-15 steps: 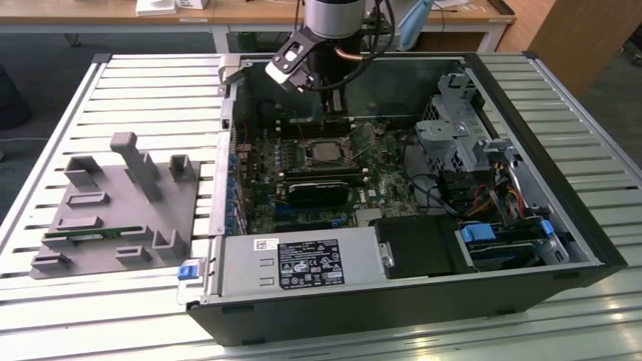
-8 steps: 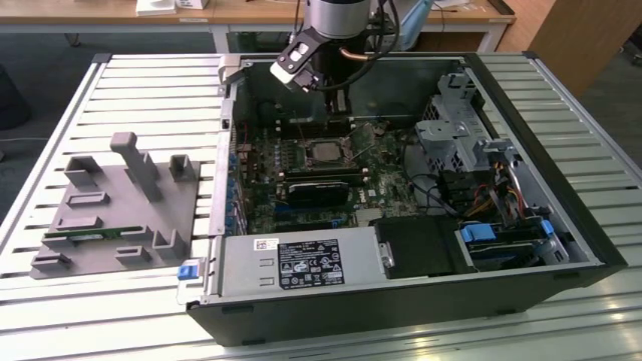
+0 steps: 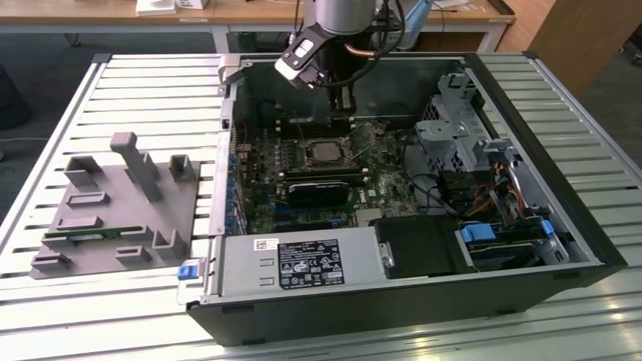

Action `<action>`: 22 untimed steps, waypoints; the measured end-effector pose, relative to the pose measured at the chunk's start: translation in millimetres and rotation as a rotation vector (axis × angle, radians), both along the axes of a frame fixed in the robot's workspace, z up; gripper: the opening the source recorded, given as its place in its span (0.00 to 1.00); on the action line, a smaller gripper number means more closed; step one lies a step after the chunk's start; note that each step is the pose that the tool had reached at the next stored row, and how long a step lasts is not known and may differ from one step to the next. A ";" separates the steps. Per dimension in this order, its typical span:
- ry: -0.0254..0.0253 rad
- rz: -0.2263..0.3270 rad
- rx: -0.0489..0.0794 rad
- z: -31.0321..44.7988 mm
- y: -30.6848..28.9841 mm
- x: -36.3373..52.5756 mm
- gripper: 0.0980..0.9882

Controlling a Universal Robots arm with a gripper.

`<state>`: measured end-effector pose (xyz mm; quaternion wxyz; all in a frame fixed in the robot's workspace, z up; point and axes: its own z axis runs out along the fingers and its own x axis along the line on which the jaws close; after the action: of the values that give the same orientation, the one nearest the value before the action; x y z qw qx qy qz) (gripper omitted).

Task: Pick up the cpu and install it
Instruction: 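Close the cpu cover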

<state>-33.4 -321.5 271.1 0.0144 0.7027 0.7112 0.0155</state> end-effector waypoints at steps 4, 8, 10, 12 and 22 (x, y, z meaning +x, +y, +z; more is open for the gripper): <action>0.0006 0.000 0.000 1.5 0.0 3.2 0.02; 0.0022 0.000 0.000 1.5 0.0 13.8 0.02; 0.0025 0.000 0.000 1.4 0.0 18.6 0.02; 0.0029 0.000 0.000 0.9 0.0 22.9 0.02; 0.0042 0.000 0.000 -4.5 0.1 40.9 0.02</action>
<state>7.5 -321.4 266.5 0.0128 0.7027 0.7112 0.0140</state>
